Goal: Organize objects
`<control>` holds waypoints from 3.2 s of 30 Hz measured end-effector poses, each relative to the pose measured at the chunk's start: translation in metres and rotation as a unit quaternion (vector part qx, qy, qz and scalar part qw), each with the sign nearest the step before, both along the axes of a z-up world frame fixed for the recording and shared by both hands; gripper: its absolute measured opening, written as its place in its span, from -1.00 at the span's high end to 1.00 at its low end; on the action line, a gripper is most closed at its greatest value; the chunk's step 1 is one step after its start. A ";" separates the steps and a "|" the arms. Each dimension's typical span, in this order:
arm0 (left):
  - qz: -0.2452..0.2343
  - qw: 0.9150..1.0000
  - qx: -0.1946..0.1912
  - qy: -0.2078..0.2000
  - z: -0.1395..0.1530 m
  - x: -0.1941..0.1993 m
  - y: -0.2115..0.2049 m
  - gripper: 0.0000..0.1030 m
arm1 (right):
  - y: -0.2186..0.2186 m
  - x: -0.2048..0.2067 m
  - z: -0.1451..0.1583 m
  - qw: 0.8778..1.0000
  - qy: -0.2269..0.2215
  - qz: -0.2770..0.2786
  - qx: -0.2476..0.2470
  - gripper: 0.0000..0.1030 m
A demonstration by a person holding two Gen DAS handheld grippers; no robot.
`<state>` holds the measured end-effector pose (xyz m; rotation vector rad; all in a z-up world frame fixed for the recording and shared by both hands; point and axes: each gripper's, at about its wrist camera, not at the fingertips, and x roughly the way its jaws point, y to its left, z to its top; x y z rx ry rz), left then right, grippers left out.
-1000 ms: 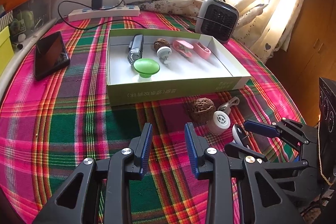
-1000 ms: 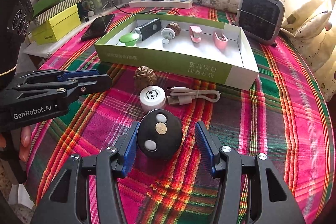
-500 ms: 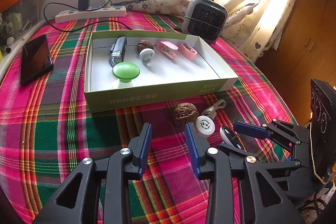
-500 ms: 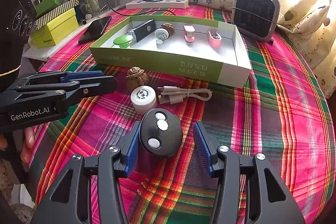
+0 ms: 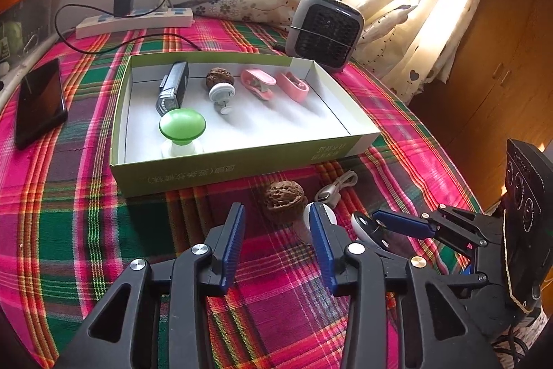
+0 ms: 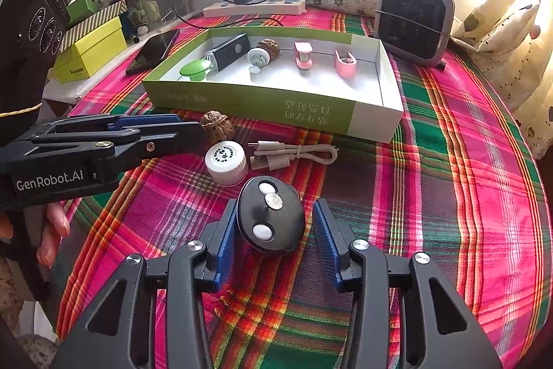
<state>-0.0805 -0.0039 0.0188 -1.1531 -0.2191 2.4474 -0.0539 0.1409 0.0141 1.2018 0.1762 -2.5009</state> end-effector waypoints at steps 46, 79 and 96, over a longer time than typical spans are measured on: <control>0.022 1.000 -0.012 -0.012 -0.007 -0.020 0.007 0.44 | 0.002 0.001 0.000 1.000 0.001 0.003 0.002 0.25; 0.041 0.997 -0.058 0.019 -0.001 -0.005 -0.002 0.44 | -0.003 0.001 0.001 1.000 0.001 0.008 0.002 0.25; 0.040 0.997 -0.061 0.037 0.010 0.000 -0.007 0.44 | -0.005 0.000 0.011 1.000 0.013 0.014 -0.016 0.31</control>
